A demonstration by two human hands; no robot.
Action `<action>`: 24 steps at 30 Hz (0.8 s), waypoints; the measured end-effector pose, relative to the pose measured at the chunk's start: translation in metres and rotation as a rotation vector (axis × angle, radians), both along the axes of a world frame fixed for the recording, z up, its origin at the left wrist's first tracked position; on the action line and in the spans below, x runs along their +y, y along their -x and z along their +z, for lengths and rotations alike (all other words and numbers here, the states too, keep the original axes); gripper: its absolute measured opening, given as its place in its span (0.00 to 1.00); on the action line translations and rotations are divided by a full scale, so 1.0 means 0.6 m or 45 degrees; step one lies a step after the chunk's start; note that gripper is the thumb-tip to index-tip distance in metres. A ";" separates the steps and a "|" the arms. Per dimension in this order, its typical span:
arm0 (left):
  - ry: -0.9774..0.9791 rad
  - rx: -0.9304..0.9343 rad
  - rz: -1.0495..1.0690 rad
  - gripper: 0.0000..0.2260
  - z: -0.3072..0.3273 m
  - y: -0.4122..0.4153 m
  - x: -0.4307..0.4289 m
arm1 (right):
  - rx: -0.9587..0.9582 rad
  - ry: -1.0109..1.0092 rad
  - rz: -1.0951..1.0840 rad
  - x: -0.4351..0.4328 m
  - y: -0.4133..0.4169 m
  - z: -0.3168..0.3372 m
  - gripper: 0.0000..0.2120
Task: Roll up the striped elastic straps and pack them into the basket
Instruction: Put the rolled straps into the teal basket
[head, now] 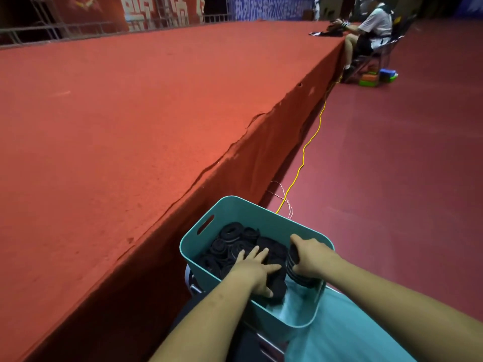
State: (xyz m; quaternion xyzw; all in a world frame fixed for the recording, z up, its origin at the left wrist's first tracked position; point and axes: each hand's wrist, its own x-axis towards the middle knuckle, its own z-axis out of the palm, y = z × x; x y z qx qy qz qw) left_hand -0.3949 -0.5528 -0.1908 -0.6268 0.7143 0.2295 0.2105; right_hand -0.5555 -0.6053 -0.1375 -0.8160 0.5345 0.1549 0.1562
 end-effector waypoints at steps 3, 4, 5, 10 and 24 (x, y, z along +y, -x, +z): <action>-0.122 -0.037 -0.022 0.38 -0.007 0.002 -0.022 | 0.069 -0.102 -0.048 -0.015 -0.014 -0.010 0.29; -0.154 -0.009 -0.004 0.38 -0.005 0.002 -0.029 | 0.094 -0.133 -0.053 -0.019 -0.017 -0.012 0.31; -0.178 0.023 0.014 0.37 -0.004 -0.001 -0.035 | 0.109 -0.146 -0.054 -0.023 -0.020 -0.014 0.31; -0.155 0.183 0.039 0.37 -0.018 -0.032 -0.041 | 0.120 -0.158 -0.080 -0.034 -0.014 -0.039 0.34; -0.078 0.281 0.080 0.37 -0.037 -0.033 -0.036 | 0.216 -0.265 0.026 -0.014 -0.033 -0.066 0.35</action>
